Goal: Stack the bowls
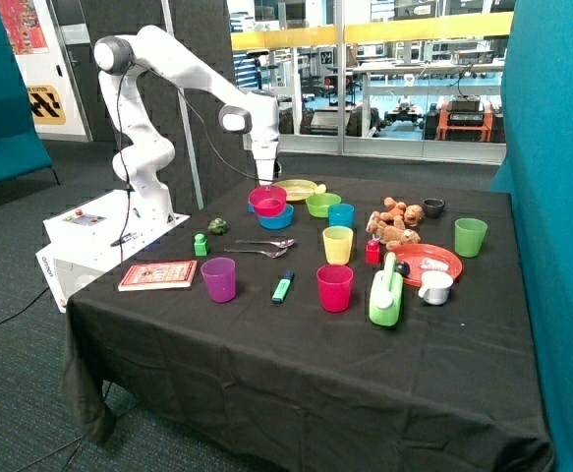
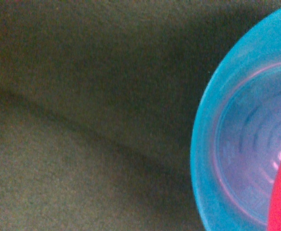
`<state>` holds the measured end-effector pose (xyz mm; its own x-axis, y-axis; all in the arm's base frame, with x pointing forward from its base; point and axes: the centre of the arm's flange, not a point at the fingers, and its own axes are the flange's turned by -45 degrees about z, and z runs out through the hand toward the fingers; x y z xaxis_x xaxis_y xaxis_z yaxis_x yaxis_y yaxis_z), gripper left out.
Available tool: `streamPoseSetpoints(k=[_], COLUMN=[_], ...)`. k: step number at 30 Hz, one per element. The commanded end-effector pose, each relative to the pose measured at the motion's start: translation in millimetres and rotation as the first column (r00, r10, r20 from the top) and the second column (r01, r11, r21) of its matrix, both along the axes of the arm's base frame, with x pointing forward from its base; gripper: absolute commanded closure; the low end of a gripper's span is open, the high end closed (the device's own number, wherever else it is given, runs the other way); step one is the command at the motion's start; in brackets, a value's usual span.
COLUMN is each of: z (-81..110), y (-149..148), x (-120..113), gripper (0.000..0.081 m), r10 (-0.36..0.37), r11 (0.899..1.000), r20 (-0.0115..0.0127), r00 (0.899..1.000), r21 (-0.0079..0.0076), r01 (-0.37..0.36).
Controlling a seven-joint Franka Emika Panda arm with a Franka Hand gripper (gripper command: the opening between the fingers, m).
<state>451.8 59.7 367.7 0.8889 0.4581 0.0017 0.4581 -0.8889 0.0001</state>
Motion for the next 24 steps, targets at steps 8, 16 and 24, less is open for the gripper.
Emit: streamPoseSetpoints(k=[8, 16, 24], z=[-6.8, -10.1, -10.2], y=[0.7, -0.6, 0.5], x=[-1.8, -2.7, -1.8], gripper=[0.0808, 0.0808, 0.0808], r10=[0.003, 0.005, 0.003], r11=[1.0, 1.0, 1.0], r20=[-0.0015, -0.0015, -0.0015], r00=[1.0, 1.0, 1.0], r21=[-0.0007, -0.0007, -0.0007], r01=[-0.003, -0.005, -0.003])
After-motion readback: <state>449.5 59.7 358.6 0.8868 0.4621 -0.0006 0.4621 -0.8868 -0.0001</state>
